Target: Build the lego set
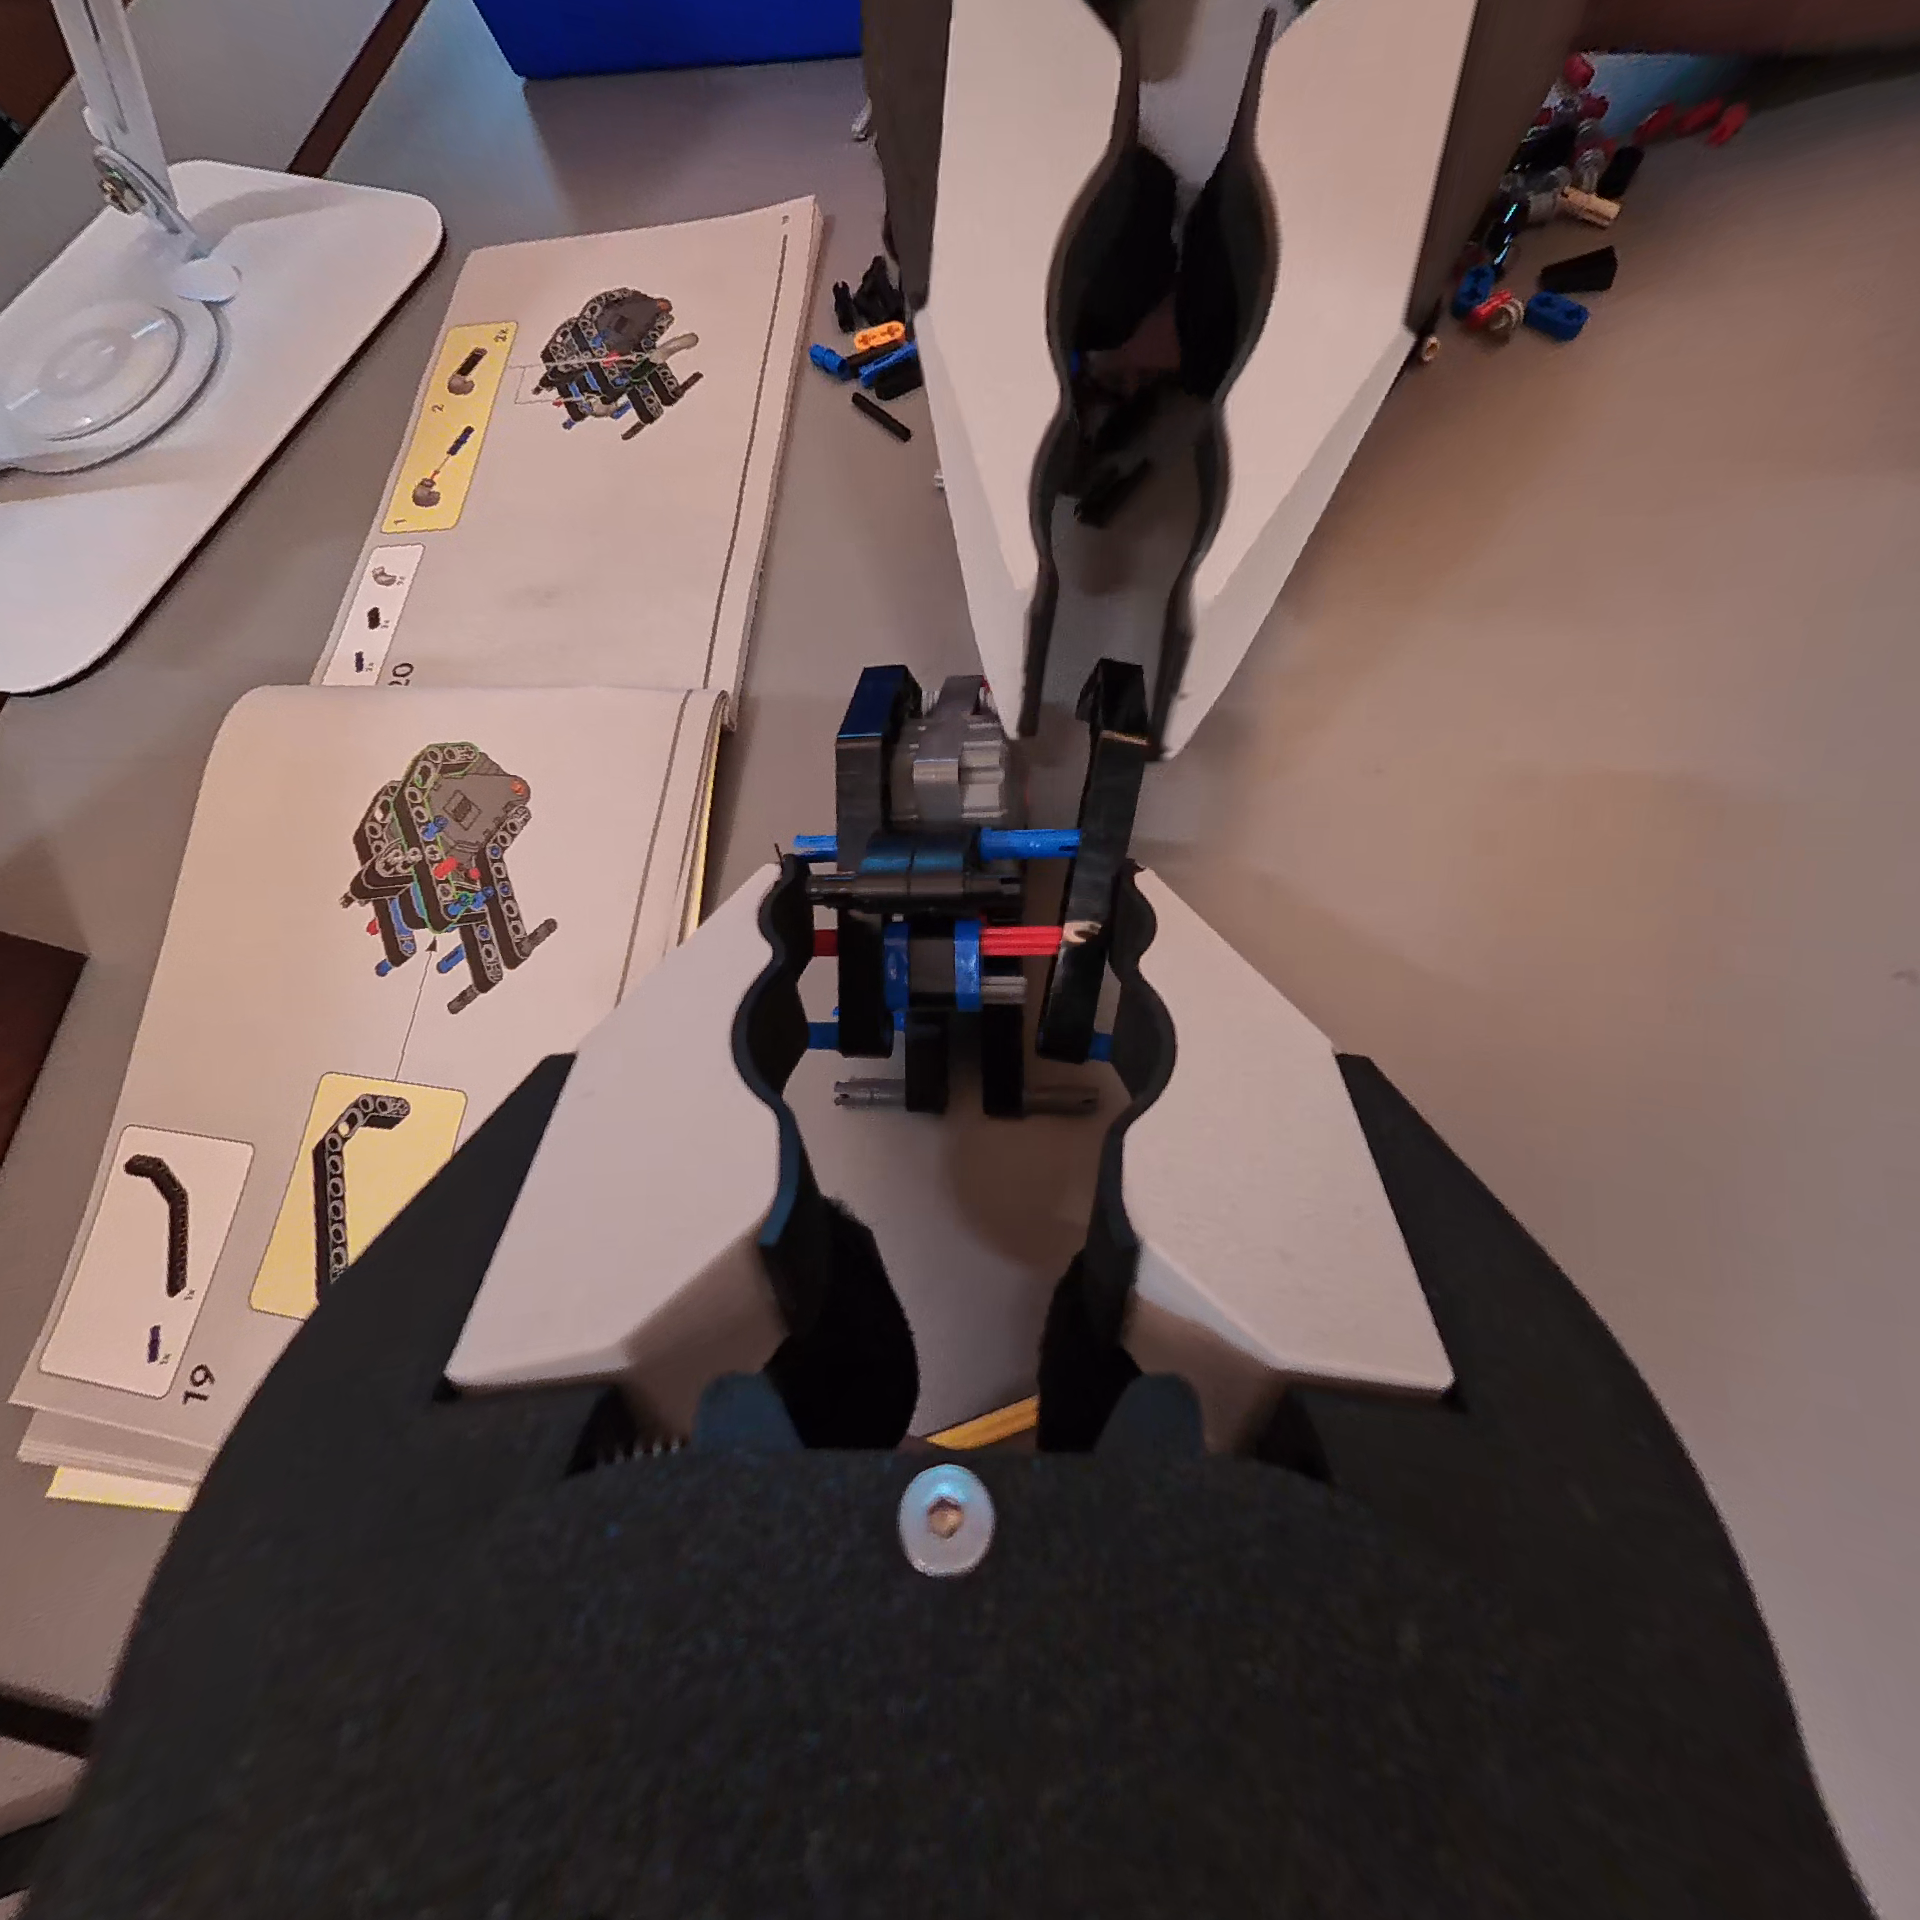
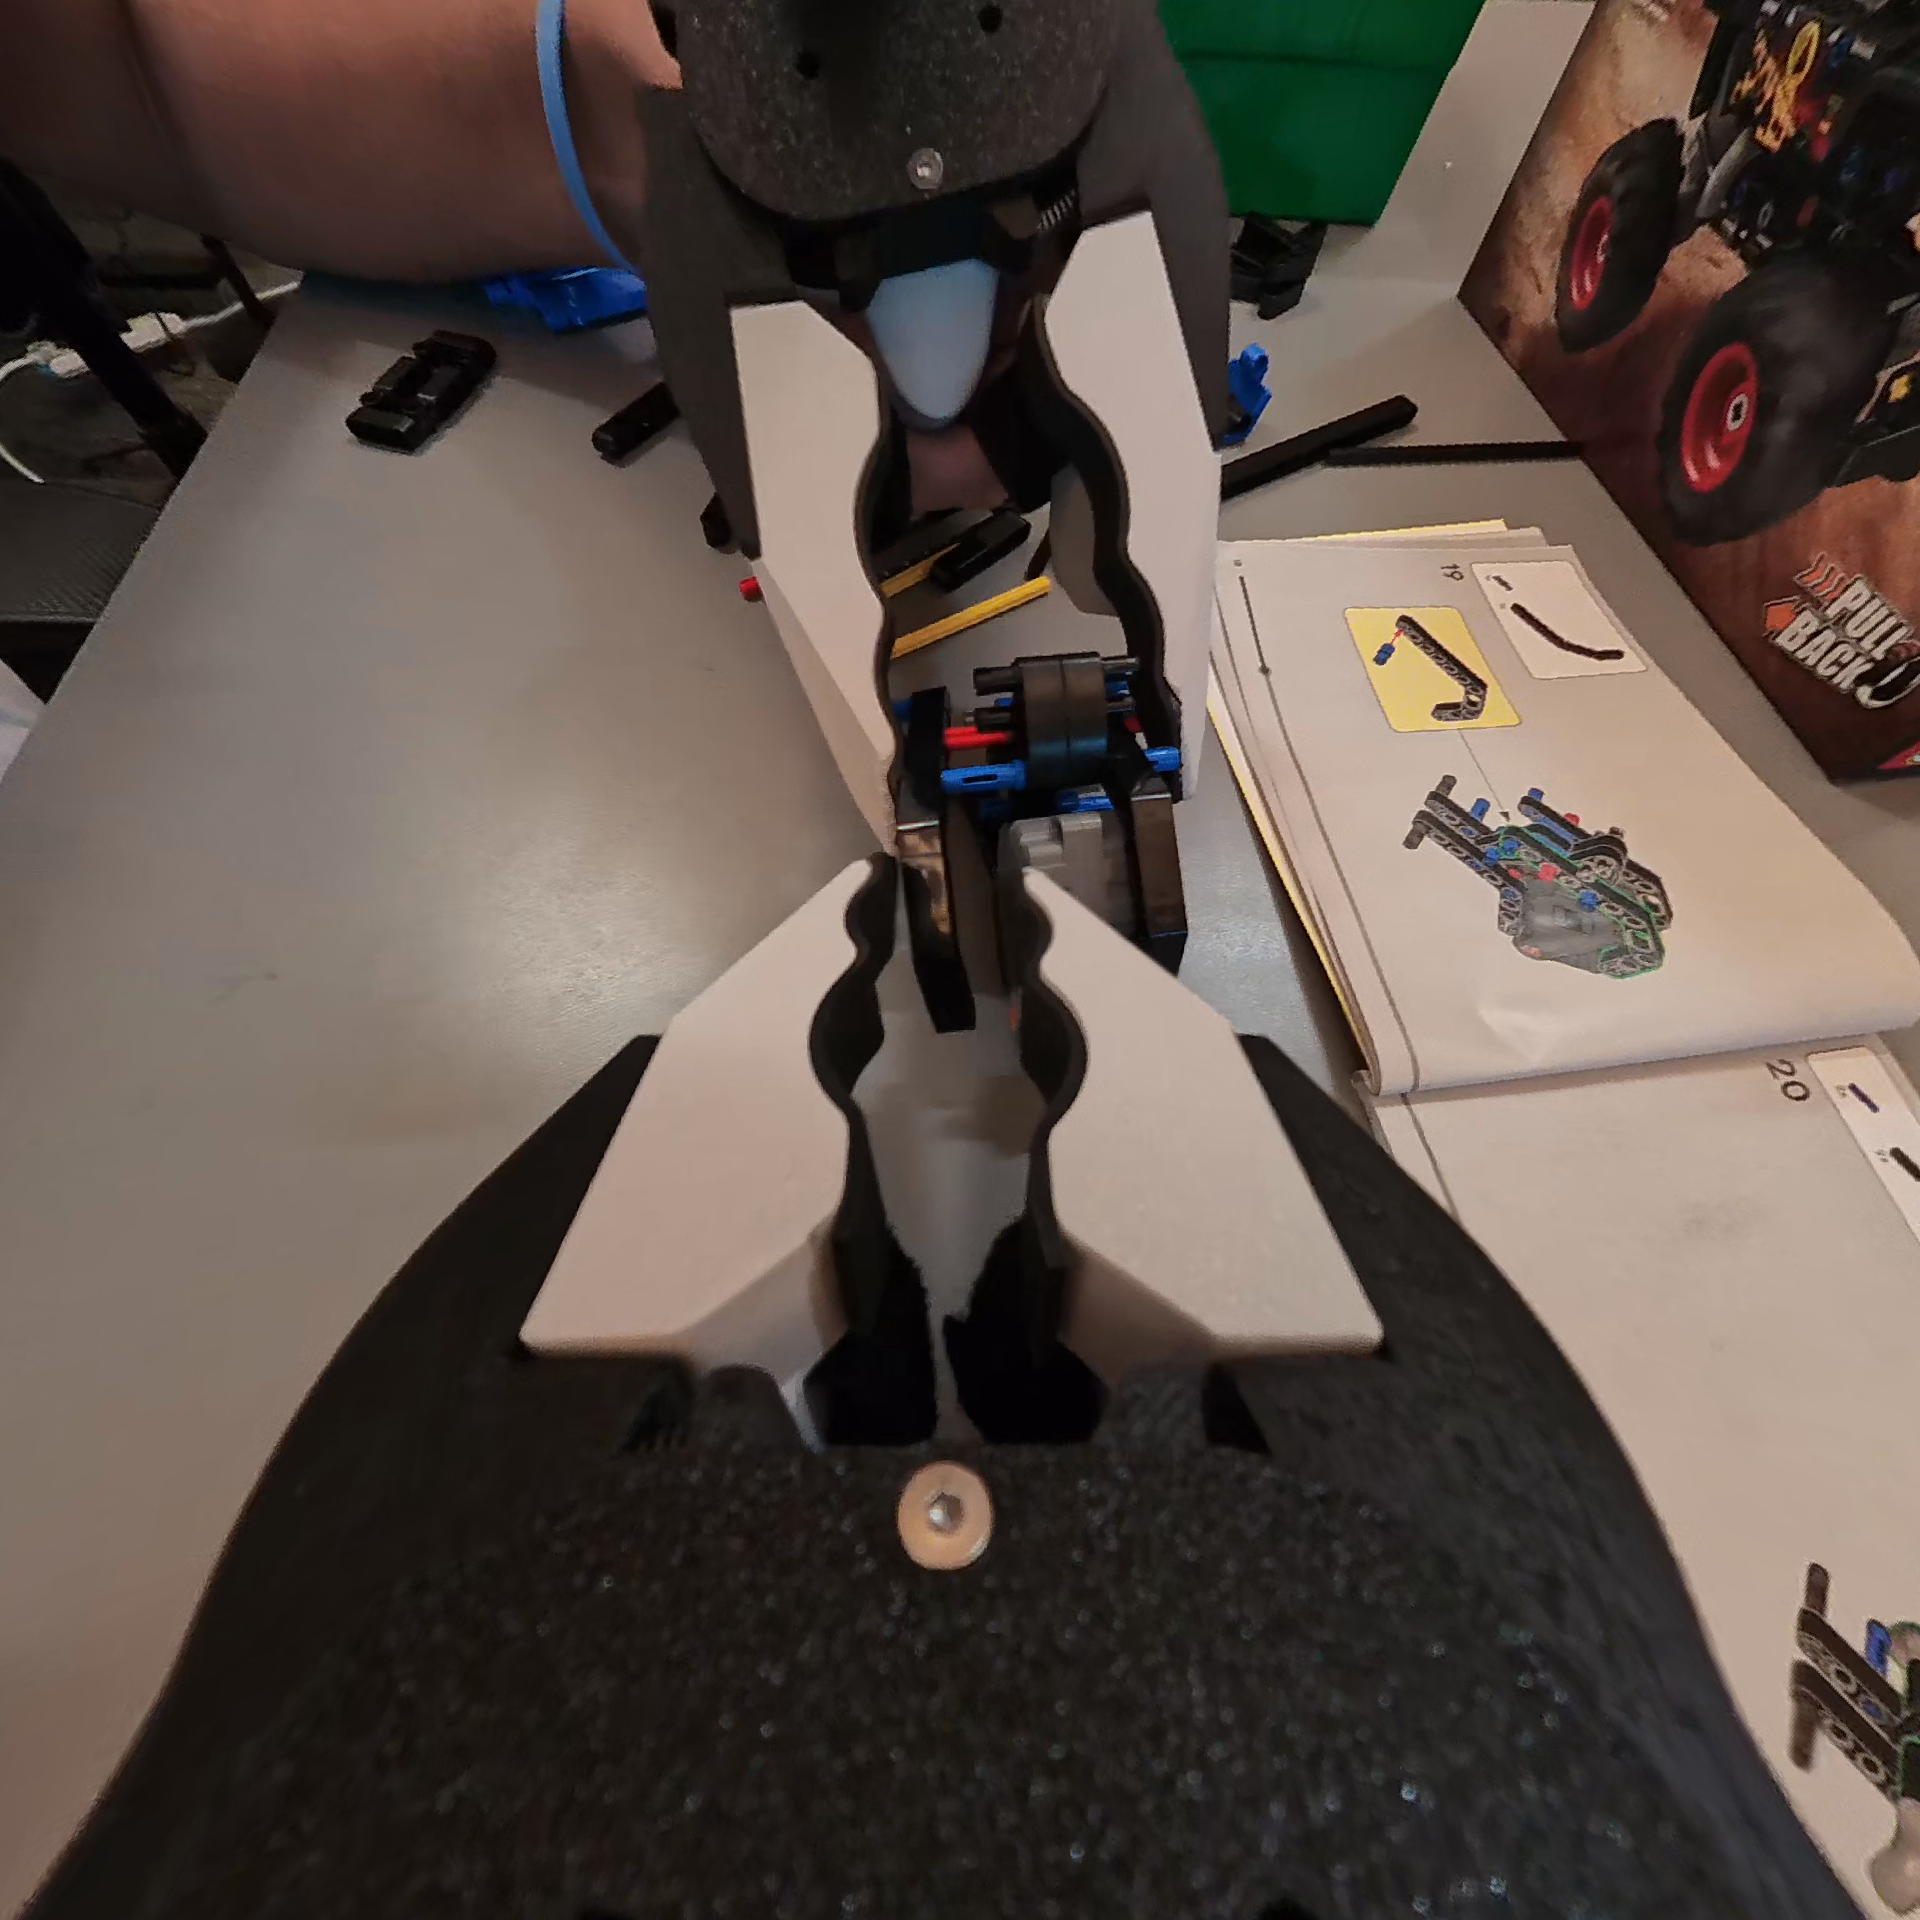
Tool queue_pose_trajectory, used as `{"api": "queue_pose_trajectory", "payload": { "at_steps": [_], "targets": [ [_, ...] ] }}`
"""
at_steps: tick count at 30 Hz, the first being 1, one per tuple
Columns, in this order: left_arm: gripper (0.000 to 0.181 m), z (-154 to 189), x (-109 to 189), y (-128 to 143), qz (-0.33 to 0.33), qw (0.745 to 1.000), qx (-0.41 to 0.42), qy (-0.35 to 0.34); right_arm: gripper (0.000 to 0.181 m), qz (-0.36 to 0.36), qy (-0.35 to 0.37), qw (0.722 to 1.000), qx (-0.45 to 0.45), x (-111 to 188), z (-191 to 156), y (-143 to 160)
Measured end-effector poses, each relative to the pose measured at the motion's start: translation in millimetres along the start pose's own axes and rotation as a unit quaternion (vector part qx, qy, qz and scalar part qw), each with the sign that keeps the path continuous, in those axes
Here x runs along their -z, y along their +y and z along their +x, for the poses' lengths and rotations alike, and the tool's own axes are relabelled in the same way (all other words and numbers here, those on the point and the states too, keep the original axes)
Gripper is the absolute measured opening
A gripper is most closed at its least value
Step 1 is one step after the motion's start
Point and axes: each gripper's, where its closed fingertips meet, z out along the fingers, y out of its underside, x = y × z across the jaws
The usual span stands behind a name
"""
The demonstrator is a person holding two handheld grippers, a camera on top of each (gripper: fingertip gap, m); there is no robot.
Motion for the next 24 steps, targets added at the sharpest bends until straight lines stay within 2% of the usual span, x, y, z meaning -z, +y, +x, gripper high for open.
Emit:
{"api": "queue_pose_trajectory", "payload": {
  "at_steps": [3, 8, 10, 12, 17, 24],
  "targets": [
    [0.056, 0, 0, 0, 0.0, 1.0, 0.001, 0.001, 0.045, -0.003, 0.017, 1.0, 0.018, 6, -1, -5],
    [0.056, 0, 0, -1, 0.001, 1.0, 0.002, 0.0, 0.084, -0.042, 0.097, 0.993, 0.048, 1, 20, 2],
    [0.055, 0, -1, -1, 0.002, 1.0, 0.003, 0.0, 0.086, -0.065, 0.086, 0.993, 0.047, -5, 22, 10],
    [0.055, 0, -1, -1, 0.003, 1.0, 0.003, 0.0, 0.084, -0.065, 0.067, 0.995, 0.044, -9, 23, 6],
    [0.055, 1, -1, -1, -0.003, 1.0, -0.001, -0.007, 0.056, -0.065, -0.012, 0.998, 0.024, -17, 15, -7],
    [0.056, 3, -1, -1, -0.004, 1.0, 0.006, -0.005, 0.061, -0.103, -0.038, 0.993, 0.049, -16, 10, -3]
  ]
}}
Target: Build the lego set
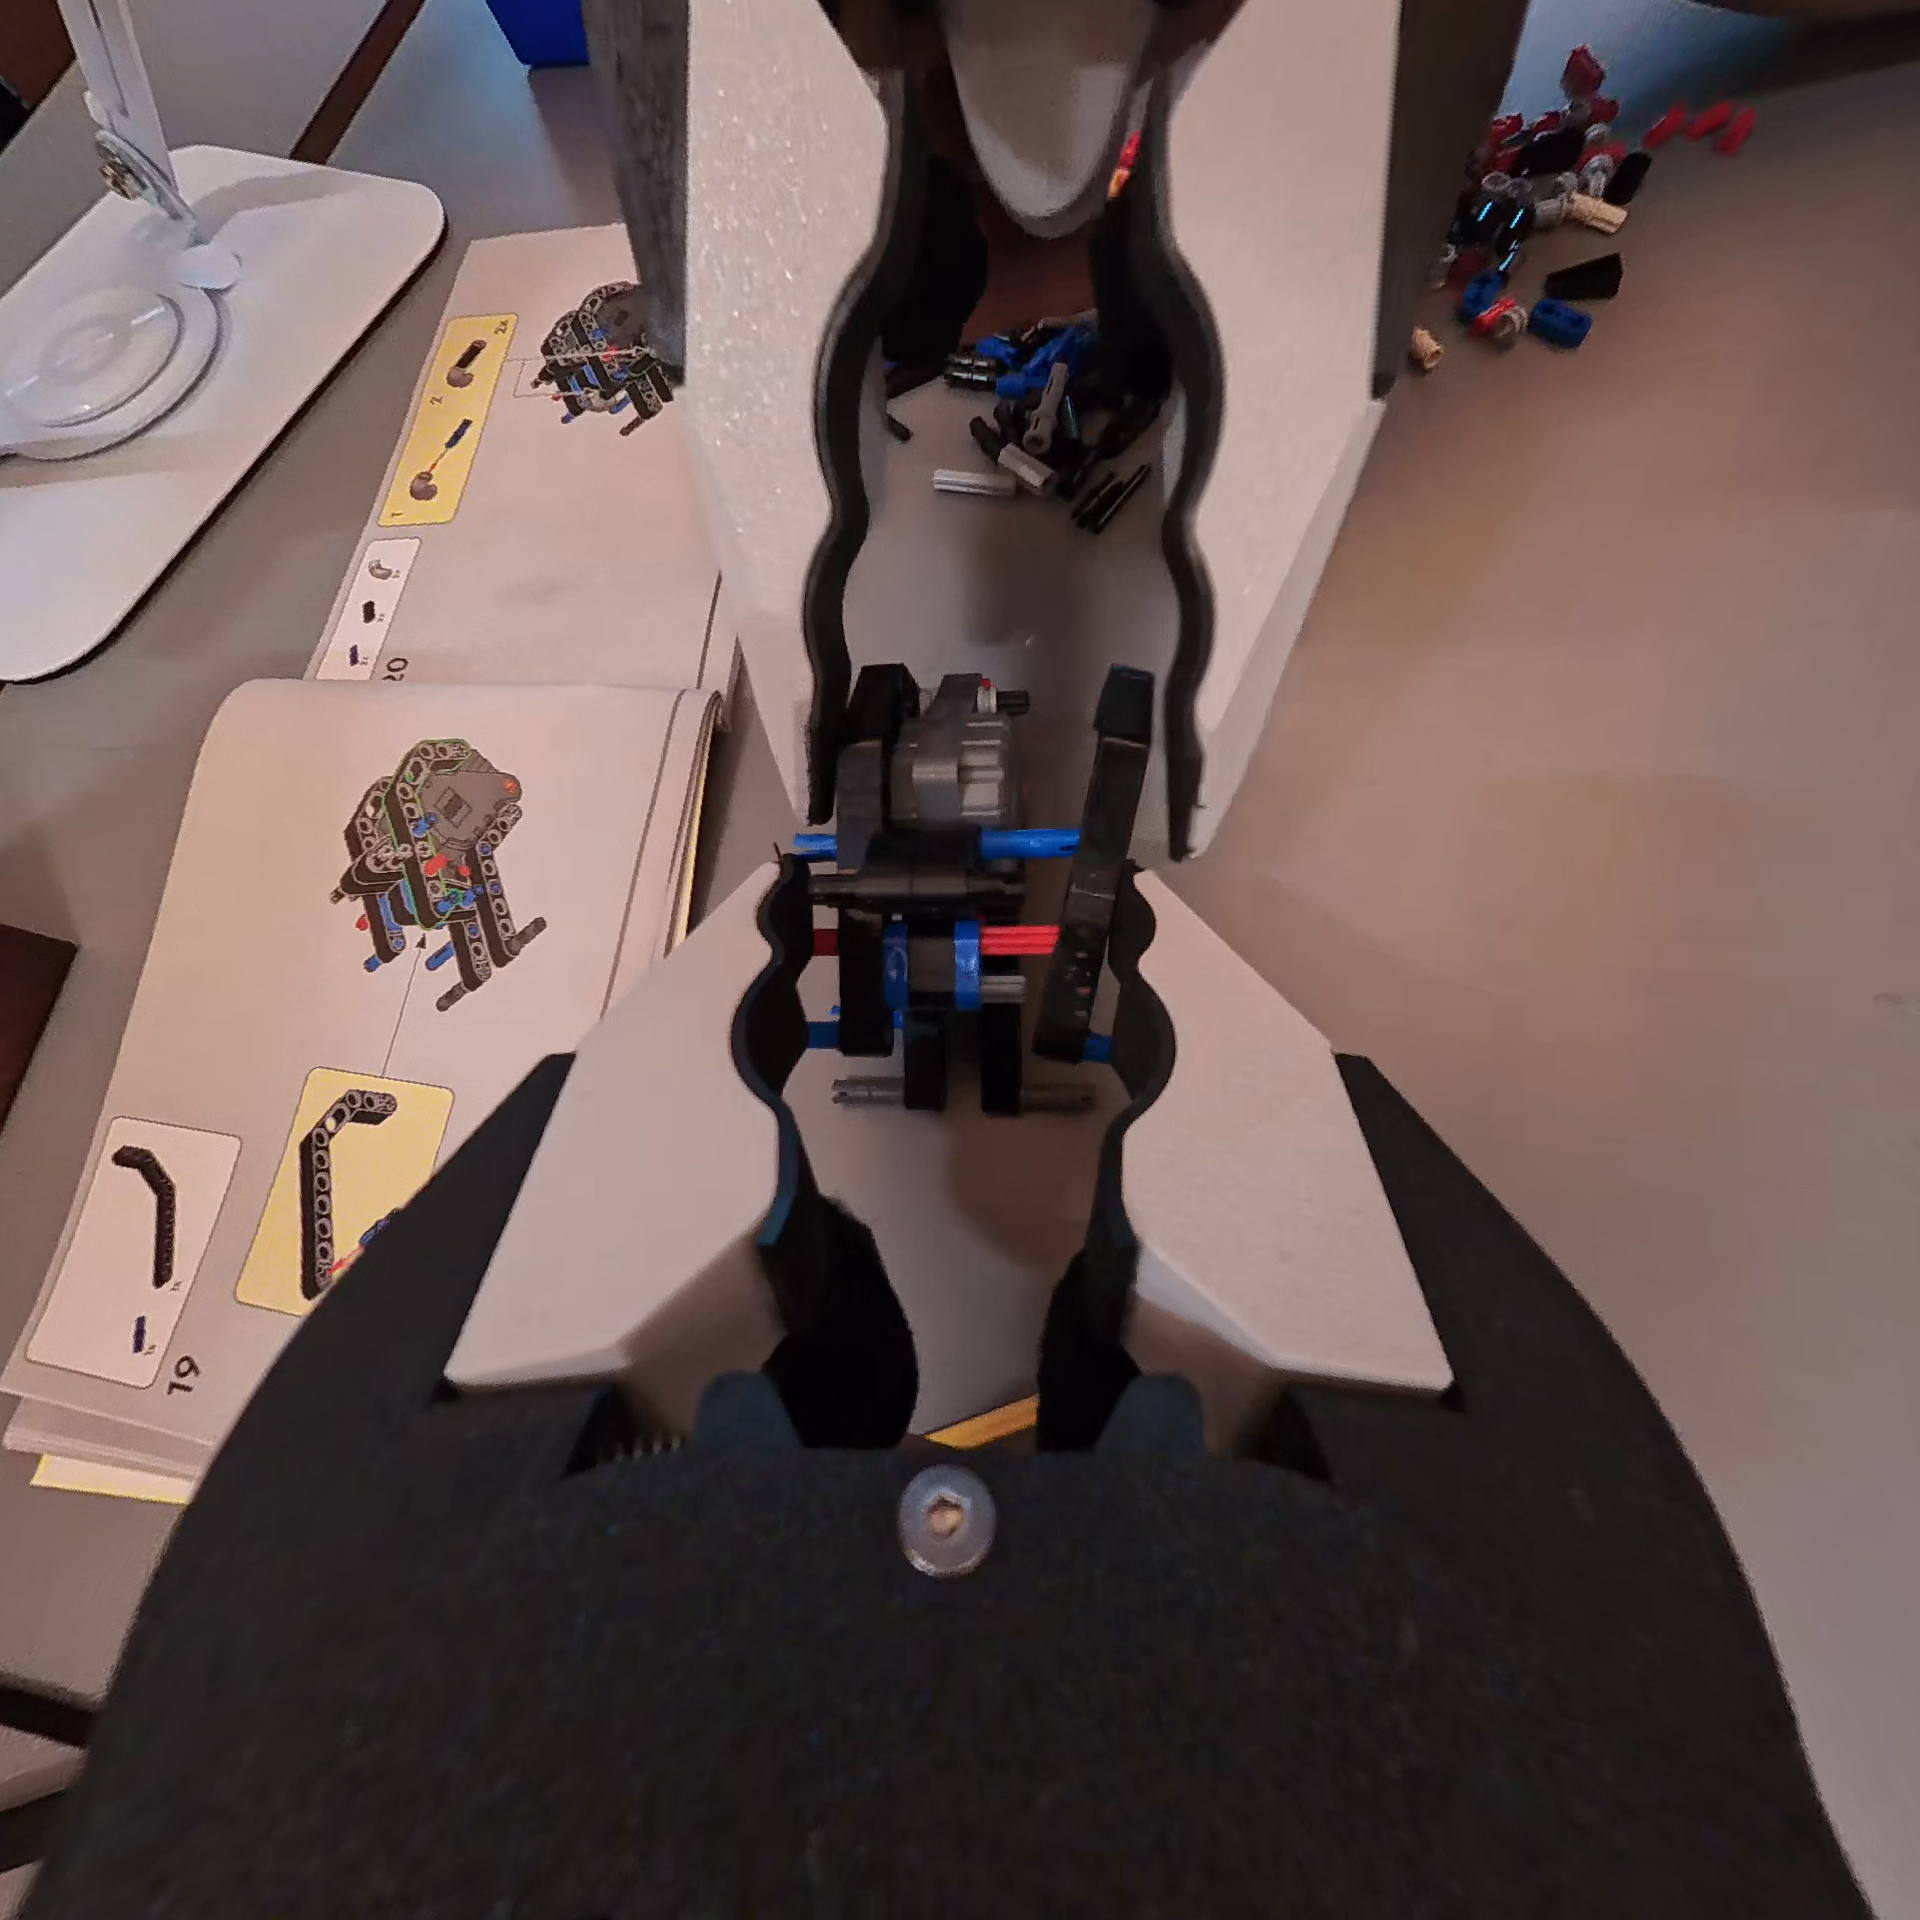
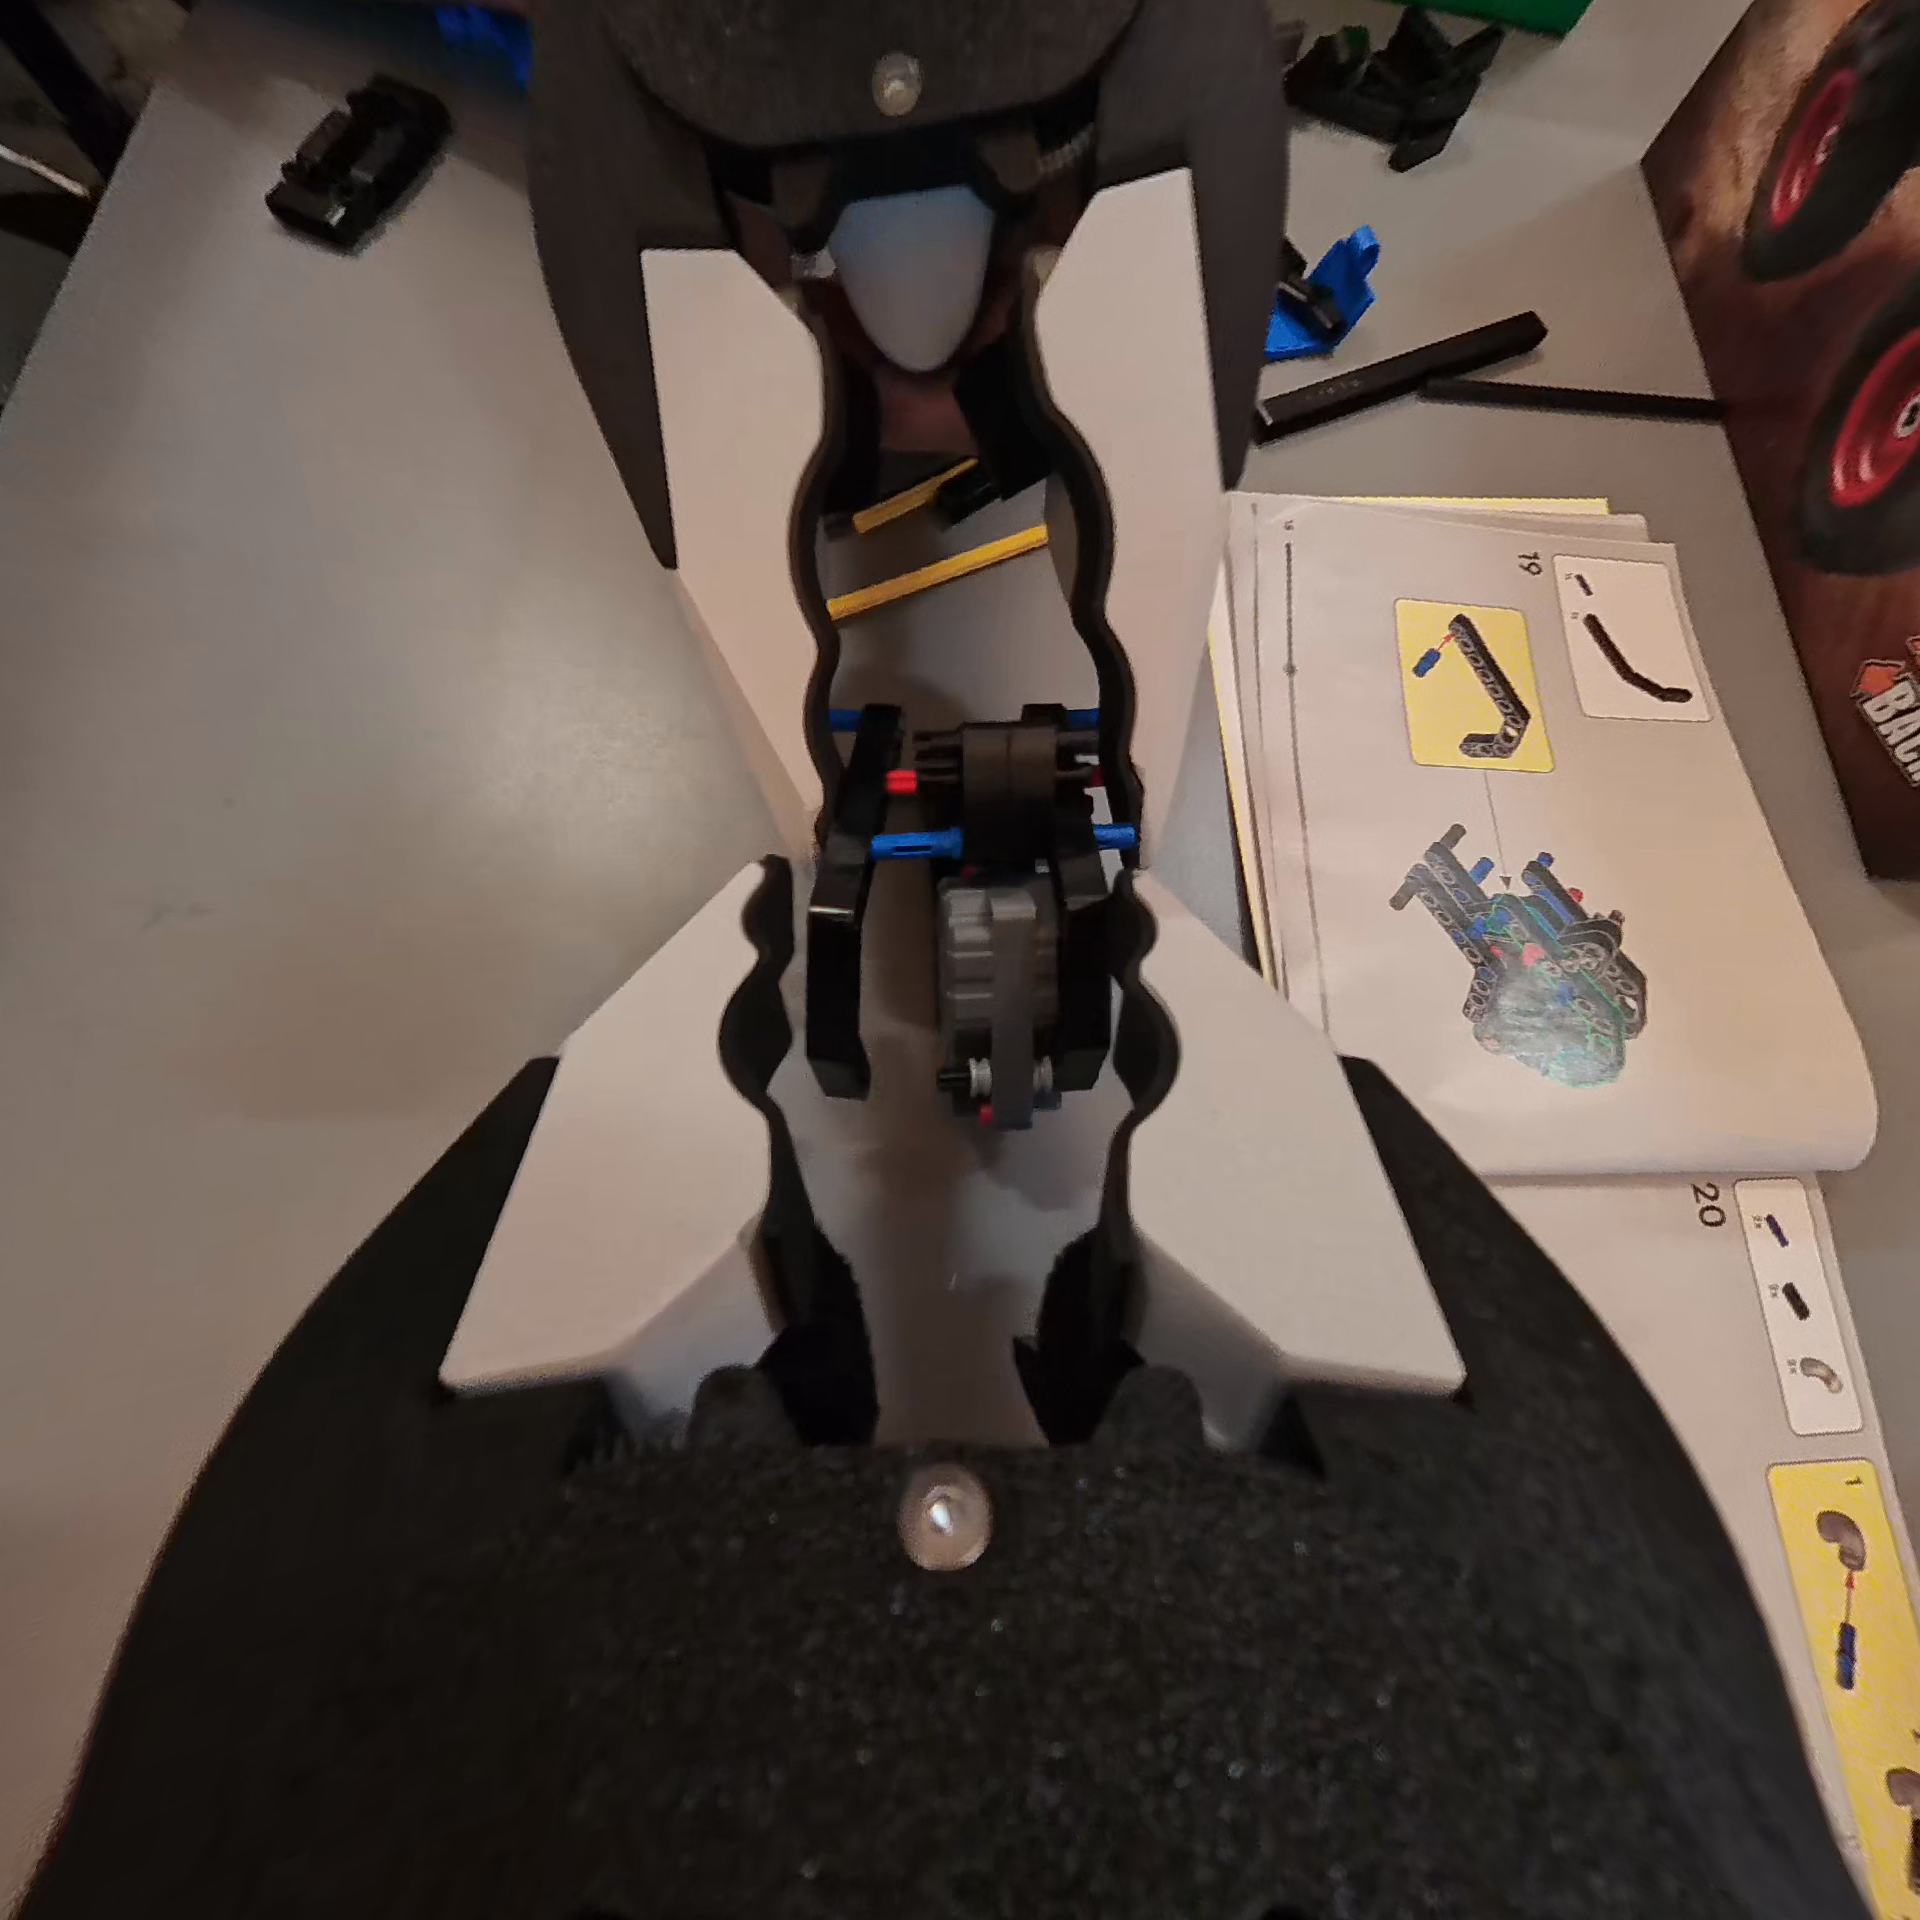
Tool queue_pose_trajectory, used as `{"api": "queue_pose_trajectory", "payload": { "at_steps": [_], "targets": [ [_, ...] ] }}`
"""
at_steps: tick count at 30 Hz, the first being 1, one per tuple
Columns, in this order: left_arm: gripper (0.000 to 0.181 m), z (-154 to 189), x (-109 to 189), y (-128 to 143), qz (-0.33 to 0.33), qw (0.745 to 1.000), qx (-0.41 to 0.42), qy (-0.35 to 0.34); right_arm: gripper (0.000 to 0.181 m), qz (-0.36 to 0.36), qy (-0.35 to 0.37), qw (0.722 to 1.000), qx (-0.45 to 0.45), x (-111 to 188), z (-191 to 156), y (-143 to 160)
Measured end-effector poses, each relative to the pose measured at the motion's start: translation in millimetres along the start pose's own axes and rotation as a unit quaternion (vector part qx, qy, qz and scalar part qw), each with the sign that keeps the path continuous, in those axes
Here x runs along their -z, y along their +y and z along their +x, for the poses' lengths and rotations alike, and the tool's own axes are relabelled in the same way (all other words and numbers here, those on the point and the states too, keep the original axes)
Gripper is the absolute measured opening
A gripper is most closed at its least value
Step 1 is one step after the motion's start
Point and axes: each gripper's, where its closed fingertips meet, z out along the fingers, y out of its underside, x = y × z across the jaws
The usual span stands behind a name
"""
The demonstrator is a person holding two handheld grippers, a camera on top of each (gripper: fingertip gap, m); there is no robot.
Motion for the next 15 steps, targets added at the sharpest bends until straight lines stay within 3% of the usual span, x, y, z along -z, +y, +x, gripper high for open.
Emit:
{"api": "queue_pose_trajectory", "payload": {
  "at_steps": [15],
  "targets": [
    [0.057, 2.6, 0.2, -0.3, -0.006, 1.0, 0.013, 0.011, 0.053, -0.034, -0.004, 0.999, -0.005, -1.1, 2.2, 2.0]
  ]
}}
